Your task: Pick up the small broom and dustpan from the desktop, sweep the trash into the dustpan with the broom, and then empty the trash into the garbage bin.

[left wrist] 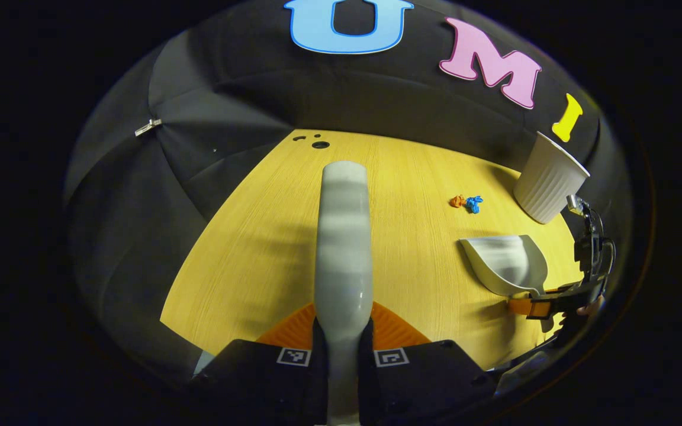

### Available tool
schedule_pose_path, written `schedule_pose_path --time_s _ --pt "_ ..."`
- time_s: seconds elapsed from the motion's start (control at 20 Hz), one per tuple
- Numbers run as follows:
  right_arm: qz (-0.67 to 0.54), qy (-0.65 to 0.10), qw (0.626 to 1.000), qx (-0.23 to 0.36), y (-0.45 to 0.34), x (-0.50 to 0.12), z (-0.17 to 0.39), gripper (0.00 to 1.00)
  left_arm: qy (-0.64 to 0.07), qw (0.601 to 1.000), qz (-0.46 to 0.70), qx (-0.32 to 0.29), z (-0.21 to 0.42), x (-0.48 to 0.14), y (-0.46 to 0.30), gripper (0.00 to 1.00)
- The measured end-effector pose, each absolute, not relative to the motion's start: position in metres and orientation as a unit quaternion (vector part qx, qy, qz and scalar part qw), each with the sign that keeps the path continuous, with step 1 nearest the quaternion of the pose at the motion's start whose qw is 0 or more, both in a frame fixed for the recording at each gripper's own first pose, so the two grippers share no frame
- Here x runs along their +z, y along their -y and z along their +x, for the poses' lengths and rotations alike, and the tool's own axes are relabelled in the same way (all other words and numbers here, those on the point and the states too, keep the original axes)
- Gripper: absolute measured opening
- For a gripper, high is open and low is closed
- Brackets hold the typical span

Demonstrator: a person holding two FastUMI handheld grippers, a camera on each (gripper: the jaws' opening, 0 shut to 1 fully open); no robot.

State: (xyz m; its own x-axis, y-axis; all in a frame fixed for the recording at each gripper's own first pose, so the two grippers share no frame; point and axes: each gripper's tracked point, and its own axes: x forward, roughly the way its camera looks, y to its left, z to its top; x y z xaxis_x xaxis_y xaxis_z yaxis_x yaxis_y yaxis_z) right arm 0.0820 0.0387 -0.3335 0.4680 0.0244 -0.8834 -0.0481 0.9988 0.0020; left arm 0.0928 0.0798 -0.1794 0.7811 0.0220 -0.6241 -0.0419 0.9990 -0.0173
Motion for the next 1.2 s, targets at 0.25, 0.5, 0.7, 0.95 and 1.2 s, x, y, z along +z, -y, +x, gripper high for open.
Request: schedule_pose_path --time_s 0.25,0.5,0.7,0.95,1.2 --pt "-0.020 -0.519 0.853 0.039 -0.041 -0.333 0.087 0.55 -0.337 0.941 -0.012 0.017 0.097 -0.184 -0.066 0.25" --pt "-0.008 -0.532 0.843 0.078 -0.038 -0.333 0.084 0.37 -0.350 0.937 -0.017 0.017 0.110 -0.193 -0.047 0.25" --pt "-0.025 -0.532 0.840 0.100 -0.026 -0.332 0.083 0.35 -0.359 0.933 -0.030 0.005 0.130 -0.198 -0.025 0.24" --pt "-0.045 -0.519 0.843 0.135 0.001 -0.311 0.088 0.35 -0.374 0.927 -0.010 -0.017 0.175 -0.200 -0.005 0.25" --pt "-0.085 -0.501 0.843 0.175 0.040 -0.293 0.100 0.35 -0.391 0.919 0.021 -0.056 0.234 -0.203 0.031 0.24"
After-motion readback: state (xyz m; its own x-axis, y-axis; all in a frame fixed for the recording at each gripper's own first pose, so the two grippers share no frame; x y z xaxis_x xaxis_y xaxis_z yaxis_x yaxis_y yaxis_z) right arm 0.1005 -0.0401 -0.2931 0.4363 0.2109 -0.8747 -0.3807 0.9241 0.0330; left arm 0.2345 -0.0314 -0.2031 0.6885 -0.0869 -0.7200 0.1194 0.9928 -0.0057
